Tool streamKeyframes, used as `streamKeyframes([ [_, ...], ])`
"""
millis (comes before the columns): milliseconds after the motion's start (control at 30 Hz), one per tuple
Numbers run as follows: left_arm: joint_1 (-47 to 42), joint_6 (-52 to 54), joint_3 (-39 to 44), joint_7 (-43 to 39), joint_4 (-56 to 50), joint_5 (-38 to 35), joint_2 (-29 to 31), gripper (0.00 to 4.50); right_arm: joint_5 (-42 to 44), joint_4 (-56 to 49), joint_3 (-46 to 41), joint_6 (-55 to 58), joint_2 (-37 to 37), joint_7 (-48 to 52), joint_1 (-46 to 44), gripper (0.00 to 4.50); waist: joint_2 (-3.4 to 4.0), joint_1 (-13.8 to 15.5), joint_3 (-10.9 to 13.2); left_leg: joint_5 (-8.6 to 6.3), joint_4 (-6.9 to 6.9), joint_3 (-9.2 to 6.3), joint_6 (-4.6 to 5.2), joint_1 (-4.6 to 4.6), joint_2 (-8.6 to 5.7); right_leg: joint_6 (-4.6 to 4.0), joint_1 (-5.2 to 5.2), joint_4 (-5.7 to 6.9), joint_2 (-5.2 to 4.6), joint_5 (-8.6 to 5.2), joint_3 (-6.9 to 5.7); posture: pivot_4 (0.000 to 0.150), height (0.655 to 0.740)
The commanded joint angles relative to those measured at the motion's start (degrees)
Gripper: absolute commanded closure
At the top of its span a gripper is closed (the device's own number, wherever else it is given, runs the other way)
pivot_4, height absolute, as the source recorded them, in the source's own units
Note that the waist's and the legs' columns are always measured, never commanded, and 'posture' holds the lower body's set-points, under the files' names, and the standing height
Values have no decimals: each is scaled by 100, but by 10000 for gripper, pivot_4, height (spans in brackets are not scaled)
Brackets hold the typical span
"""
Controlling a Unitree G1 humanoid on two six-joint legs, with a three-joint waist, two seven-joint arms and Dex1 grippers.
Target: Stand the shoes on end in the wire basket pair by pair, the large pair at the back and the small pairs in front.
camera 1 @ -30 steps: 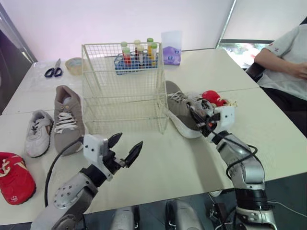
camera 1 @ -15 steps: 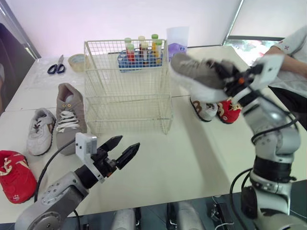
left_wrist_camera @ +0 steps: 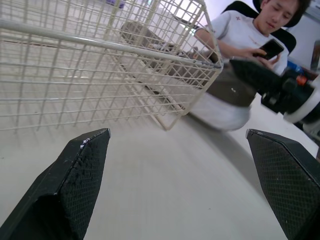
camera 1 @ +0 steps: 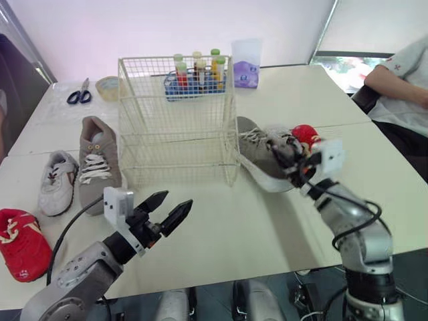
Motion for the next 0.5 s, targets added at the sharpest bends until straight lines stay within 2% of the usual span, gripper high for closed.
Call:
streamKeyframes([
  [33, -15, -76, -56, 6, -53, 89, -22, 0, -332, 309, 117, -582, 110, 28, 107, 14768, 0, -33, 0, 0, 2, 1, 0, 4, 1, 5, 2, 0, 0, -2, 0, 1500, 7400],
  [100, -36, -74, -75, 26, -53, 104, -33, 0, -444, 401, 165, -743, 135, 54, 266, 4216, -2, -65, -1, 4, 2, -1, 2, 11, 2, 0, 8, 0, 0, 2, 0, 1500, 7400],
  [133, -36, -74, -74, 40, -55, 101, -47, 0, -401, 376, 156, -734, 153, 96, 341, 439, -2, -65, -1, 4, 2, -3, 1, 14, 4, -1, 12, 0, 1, 2, -1, 1500, 7400],
  [300, 26, -56, -160, 23, -42, 257, -71, 0, -433, 516, 217, -821, 87, 322, 548, 439, -2, -86, -1, 4, 1, -2, 1, 10, 5, -1, 10, -2, -1, 2, -1, 1500, 7400],
  [500, -41, -37, -173, 61, -41, 233, -80, 0, -278, 916, -10, -960, 269, 289, 28, 439, -3, -85, -2, 4, 2, 2, 2, 12, 5, -5, 9, -1, -1, 5, 1, 1500, 7400],
])
